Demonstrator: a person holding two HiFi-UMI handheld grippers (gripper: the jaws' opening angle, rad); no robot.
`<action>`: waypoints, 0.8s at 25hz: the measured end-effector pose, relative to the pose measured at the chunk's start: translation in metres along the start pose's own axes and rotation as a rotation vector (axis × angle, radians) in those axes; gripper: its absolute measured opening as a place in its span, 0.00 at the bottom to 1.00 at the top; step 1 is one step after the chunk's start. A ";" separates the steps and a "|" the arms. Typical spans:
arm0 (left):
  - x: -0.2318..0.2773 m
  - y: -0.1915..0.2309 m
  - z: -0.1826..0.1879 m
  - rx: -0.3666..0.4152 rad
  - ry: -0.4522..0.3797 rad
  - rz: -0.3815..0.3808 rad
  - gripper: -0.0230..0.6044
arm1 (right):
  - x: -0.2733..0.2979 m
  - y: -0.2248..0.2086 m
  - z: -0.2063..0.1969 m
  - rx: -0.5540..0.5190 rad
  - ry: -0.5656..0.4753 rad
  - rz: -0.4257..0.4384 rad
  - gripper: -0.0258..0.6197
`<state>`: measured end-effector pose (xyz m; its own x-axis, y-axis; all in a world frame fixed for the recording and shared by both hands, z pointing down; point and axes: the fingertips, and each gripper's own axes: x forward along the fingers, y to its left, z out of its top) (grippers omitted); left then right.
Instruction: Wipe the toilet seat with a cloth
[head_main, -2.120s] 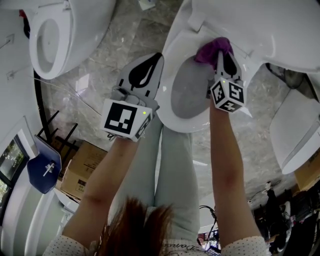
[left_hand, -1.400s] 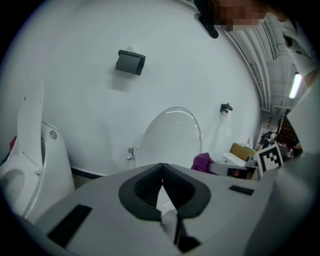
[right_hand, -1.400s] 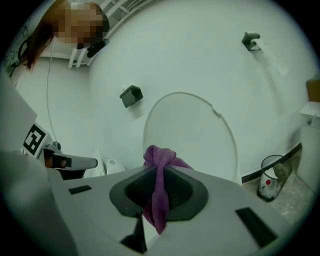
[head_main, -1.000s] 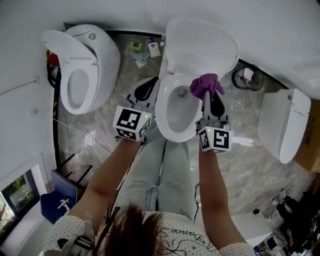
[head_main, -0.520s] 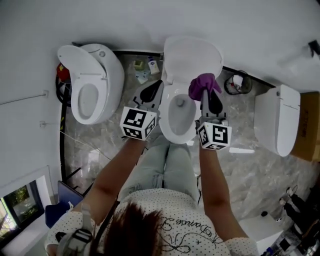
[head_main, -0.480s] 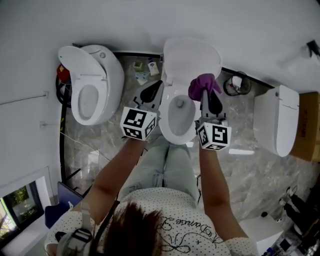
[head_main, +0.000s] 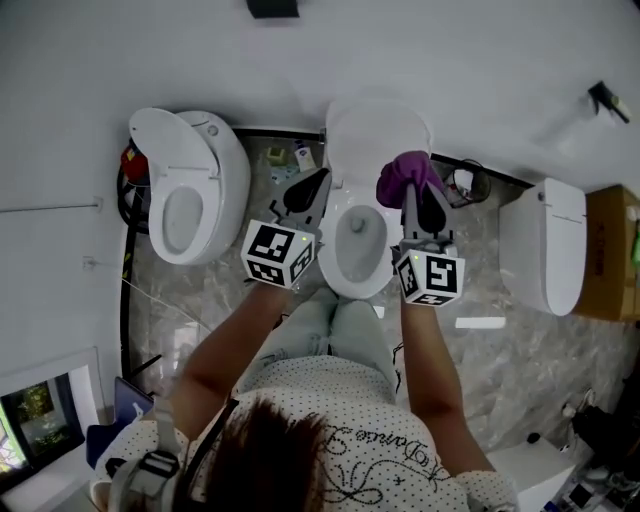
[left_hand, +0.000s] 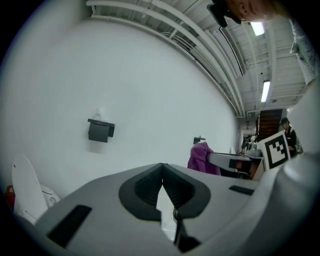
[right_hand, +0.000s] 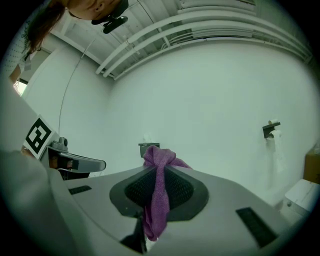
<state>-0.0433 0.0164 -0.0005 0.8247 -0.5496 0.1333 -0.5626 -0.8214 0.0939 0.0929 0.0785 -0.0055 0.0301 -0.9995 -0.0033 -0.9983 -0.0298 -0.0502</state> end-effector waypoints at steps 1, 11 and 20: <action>-0.003 -0.002 0.003 0.002 -0.004 -0.003 0.04 | -0.003 0.001 0.004 -0.002 -0.005 -0.002 0.13; -0.031 -0.015 0.026 0.014 -0.044 -0.015 0.04 | -0.032 0.018 0.042 -0.047 -0.039 0.002 0.13; -0.056 -0.020 0.046 0.006 -0.061 0.012 0.04 | -0.053 0.036 0.077 -0.098 -0.087 0.045 0.13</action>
<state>-0.0759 0.0570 -0.0551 0.8201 -0.5675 0.0735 -0.5721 -0.8156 0.0867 0.0592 0.1308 -0.0841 -0.0148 -0.9958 -0.0900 -0.9987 0.0103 0.0495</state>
